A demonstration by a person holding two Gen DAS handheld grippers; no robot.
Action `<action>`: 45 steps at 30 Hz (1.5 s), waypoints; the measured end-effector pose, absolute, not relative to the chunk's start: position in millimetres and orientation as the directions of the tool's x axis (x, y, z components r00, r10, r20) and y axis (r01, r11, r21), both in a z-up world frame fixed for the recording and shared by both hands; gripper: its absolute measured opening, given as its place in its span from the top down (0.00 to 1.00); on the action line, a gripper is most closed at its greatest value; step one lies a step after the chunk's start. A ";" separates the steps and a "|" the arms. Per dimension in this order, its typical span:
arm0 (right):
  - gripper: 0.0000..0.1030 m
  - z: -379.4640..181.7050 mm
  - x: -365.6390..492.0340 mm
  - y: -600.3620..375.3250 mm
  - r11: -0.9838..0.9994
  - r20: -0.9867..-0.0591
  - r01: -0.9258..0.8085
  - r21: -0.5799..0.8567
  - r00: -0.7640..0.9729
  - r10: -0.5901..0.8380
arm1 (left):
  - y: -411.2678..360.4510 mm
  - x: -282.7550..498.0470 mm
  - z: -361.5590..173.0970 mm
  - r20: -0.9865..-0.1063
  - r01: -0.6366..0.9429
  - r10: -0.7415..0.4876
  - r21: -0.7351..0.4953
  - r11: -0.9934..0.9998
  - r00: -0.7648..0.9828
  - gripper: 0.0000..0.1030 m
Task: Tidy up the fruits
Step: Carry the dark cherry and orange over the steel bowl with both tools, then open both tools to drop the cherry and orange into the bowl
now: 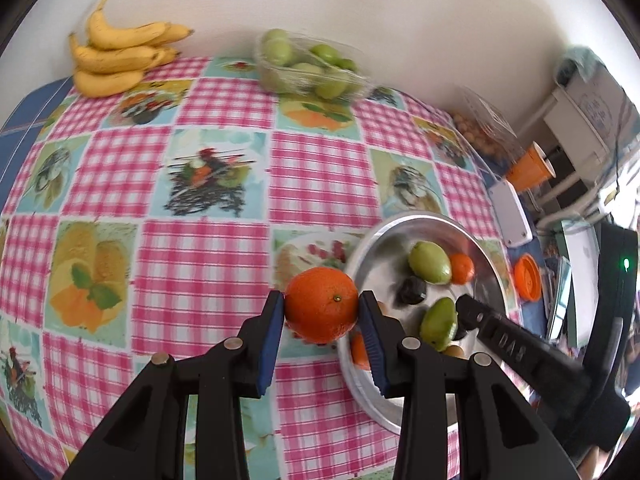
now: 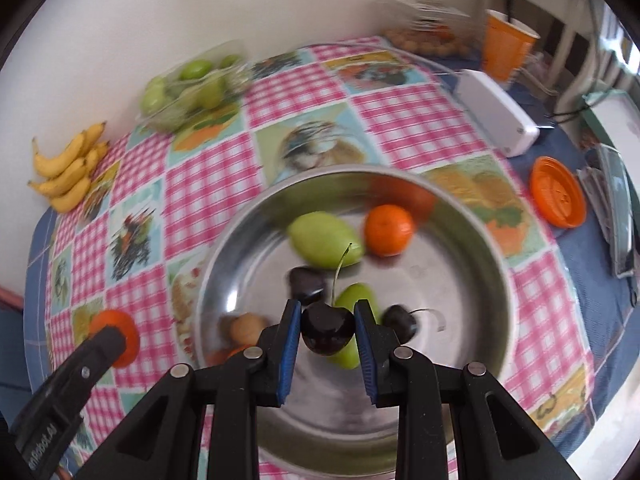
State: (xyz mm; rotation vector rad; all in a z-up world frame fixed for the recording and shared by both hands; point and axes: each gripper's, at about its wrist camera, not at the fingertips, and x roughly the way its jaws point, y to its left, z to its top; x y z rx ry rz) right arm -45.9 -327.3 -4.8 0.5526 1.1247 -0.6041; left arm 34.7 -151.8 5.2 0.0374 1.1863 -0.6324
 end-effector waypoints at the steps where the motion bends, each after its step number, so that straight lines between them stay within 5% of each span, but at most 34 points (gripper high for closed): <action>1: 0.72 -4.3 -49.6 -333.4 0.701 -0.937 0.706 0.103 0.306 -0.170 | -156.0 32.5 5.5 -0.869 0.489 -0.442 -0.293 0.822 0.222 0.62; 13: 0.71 -12.2 -55.2 -363.9 0.645 -0.925 0.754 0.123 0.322 -0.201 | -213.8 6.1 -4.7 -0.871 0.630 -0.459 -0.260 0.732 0.175 0.62; 45: 0.70 -37.2 -42.1 -361.8 0.664 -0.935 0.737 0.123 0.310 -0.170 | -234.2 8.8 -33.8 -0.892 0.654 -0.445 -0.288 0.699 0.083 0.61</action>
